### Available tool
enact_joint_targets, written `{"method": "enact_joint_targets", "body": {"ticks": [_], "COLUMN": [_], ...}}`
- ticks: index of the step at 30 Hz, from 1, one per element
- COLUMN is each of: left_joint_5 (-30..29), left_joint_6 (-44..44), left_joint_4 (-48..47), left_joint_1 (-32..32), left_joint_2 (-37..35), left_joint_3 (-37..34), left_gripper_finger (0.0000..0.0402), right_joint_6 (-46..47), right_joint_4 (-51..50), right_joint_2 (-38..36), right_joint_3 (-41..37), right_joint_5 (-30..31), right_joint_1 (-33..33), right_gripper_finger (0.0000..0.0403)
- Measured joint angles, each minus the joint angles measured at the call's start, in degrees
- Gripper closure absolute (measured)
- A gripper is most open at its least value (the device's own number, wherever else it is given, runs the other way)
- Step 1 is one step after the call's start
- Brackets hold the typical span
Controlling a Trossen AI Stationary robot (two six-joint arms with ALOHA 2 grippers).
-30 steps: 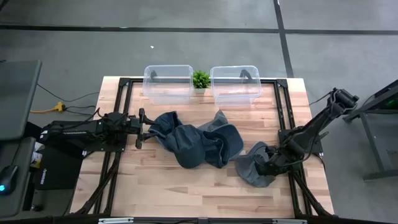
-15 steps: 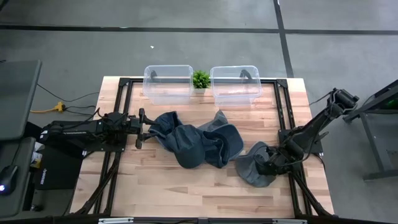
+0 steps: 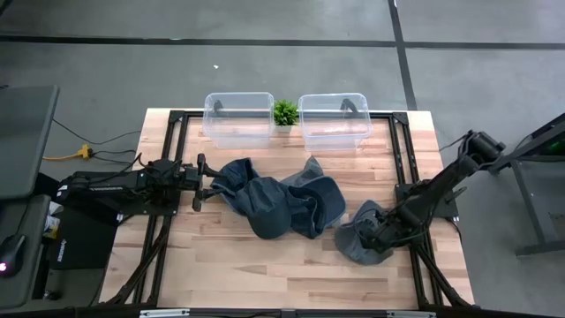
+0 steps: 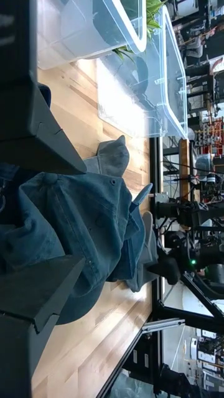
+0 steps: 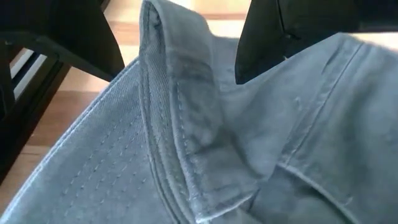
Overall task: Pick & Place hat
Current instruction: Put the right gray cap into the right transparent bin
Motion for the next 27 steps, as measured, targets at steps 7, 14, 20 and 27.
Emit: {"method": "enact_joint_targets", "body": {"ticks": [7,14,20,27], "left_joint_5": [0.0,0.0,0.0,0.0], "left_joint_6": [0.0,0.0,0.0,0.0], "left_joint_4": [0.0,0.0,0.0,0.0], "left_joint_1": [0.0,0.0,0.0,0.0], "left_joint_2": [0.0,0.0,0.0,0.0], "left_joint_3": [0.0,0.0,0.0,0.0], "left_gripper_finger": [0.0181,0.0181,0.0181,0.0181], "right_joint_6": [-2.3,-6.8,-8.6,-10.3], "right_joint_4": [-3.3,-6.3,-6.7,-6.8], "right_joint_2": [1.5,1.5,1.5,1.4], "right_joint_3": [0.0,0.0,0.0,0.0], "right_joint_5": [5.4,10.9,12.5,11.8], "right_joint_1": [-2.3,-6.3,-7.1,-7.4], "right_gripper_finger": [0.0104,0.0104,0.0106,0.0155]}}
